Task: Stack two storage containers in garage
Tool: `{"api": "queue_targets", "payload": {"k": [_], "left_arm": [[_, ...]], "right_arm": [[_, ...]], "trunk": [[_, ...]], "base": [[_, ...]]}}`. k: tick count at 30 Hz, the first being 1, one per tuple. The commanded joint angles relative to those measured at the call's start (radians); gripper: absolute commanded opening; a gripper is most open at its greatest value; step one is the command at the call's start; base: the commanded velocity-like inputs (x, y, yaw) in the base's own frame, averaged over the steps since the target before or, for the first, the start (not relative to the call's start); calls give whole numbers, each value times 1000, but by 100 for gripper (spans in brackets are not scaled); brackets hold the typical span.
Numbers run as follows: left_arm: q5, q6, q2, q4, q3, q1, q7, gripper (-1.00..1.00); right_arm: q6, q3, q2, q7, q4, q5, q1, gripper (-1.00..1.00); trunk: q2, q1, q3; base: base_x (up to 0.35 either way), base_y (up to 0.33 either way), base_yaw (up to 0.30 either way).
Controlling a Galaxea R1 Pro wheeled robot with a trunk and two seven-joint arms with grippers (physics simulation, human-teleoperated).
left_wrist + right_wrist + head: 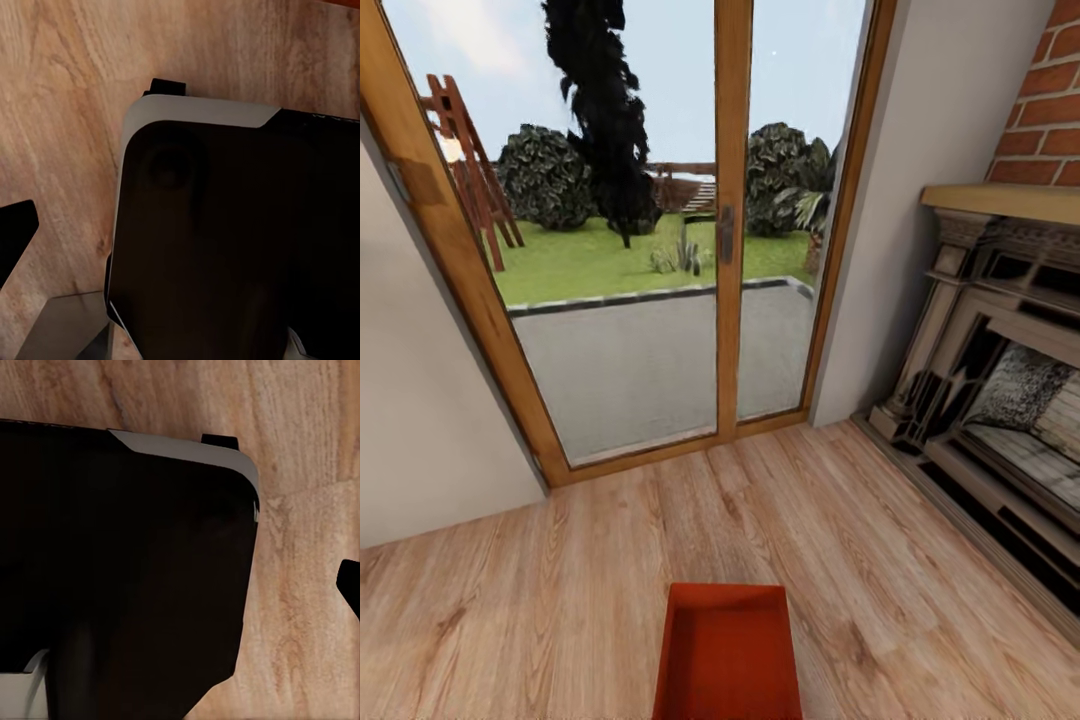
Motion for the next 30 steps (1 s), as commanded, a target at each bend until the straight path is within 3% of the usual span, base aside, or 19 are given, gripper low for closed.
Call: {"api": "queue_targets", "payload": {"k": [1, 30], "left_arm": [[6, -3, 0, 1, 5, -1, -1, 100], [6, -3, 0, 1, 5, -1, -1, 100]], "right_arm": [[-3, 8, 1, 0, 2, -7, 0, 100], [-3, 10, 1, 0, 2, -5, 0, 100]], "trunk": [[-1, 0, -3], [-1, 0, -49]], "base": [[0, 0, 0], [0, 0, 0]]}}
